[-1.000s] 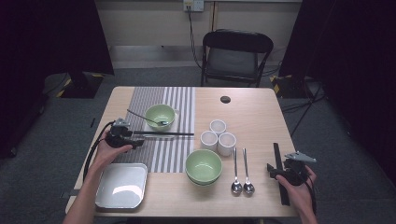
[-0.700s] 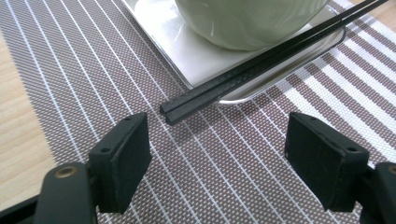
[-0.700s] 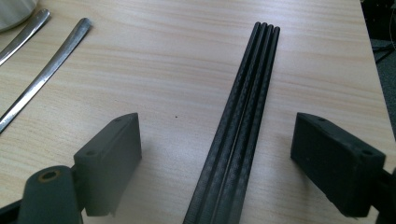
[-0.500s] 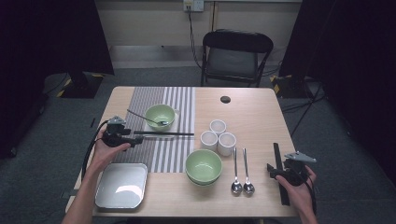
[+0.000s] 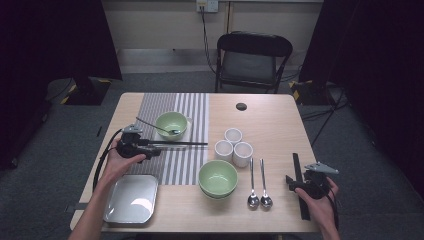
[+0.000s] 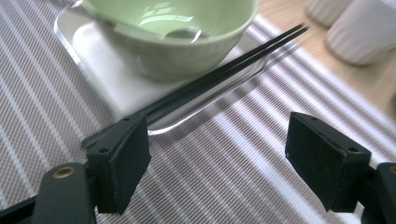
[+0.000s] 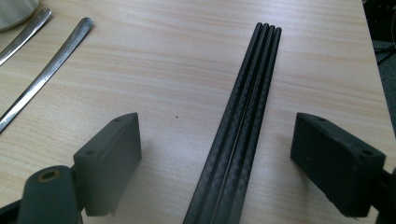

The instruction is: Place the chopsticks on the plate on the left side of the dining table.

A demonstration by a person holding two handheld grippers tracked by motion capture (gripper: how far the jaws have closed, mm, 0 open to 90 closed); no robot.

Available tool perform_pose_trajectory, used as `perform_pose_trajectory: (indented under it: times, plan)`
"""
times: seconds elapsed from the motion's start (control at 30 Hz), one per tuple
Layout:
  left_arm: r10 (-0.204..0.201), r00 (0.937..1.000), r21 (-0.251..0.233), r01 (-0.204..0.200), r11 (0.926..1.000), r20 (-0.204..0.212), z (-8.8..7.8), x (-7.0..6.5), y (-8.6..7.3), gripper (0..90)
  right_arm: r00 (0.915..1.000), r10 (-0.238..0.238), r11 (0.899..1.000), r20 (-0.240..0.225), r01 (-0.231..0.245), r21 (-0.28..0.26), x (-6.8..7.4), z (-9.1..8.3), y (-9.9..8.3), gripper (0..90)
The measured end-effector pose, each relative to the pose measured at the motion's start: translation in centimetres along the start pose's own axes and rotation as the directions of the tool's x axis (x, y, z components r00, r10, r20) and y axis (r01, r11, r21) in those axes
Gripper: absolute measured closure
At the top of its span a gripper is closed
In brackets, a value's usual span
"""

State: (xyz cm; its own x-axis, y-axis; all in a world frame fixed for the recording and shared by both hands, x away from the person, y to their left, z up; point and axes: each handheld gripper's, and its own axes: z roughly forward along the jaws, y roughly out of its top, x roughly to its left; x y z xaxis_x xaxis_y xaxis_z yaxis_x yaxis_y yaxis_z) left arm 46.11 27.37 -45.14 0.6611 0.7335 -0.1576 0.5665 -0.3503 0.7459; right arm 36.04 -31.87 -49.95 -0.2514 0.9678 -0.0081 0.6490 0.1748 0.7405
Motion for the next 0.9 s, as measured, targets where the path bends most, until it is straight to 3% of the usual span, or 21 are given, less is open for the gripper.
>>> perform_pose_trajectory:
  times: [0.2,0.3,0.37,0.63,0.7,0.83,0.9]
  plan:
    - [0.043,0.9987,-0.023,-0.042,0.9988,0.028,-0.2,-1.6,1.1,21.3,1.0,-0.001,1.0,0.001,0.001,-0.001,0.0,0.0,0.0,15.3]
    - [0.039,0.9979,-0.04,-0.037,0.9985,0.053,0.0,-2.2,1.5,21.5,1.0,-0.002,1.0,0.001,0.002,-0.001,0.0,0.0,0.0,15.3]
    - [0.062,0.9964,-0.022,-0.061,0.9979,0.057,0.4,-2.7,2.0,21.9,1.0,-0.002,1.0,0.0,0.002,-0.001,0.0,0.0,0.0,15.3]
    - [0.129,0.9885,-0.035,-0.127,0.9913,0.079,1.1,-5.0,3.3,21.6,1.0,-0.001,1.0,0.001,0.001,-0.001,0.0,0.0,0.0,15.3]
    - [0.097,0.989,-0.077,-0.089,0.9931,0.112,1.0,-5.2,3.5,23.6,1.0,-0.001,1.0,0.001,0.001,-0.001,0.0,0.0,0.0,15.4]
    - [0.094,0.9891,-0.084,-0.084,0.9929,0.114,1.2,-5.8,4.0,24.2,1.0,-0.001,1.0,0.002,0.001,0.0,0.0,0.0,0.0,15.3]
    - [0.105,0.9908,-0.088,-0.098,0.9913,0.085,1.3,-6.3,4.4,23.2,1.0,-0.001,1.0,0.001,0.001,-0.001,0.0,0.0,0.0,15.3]
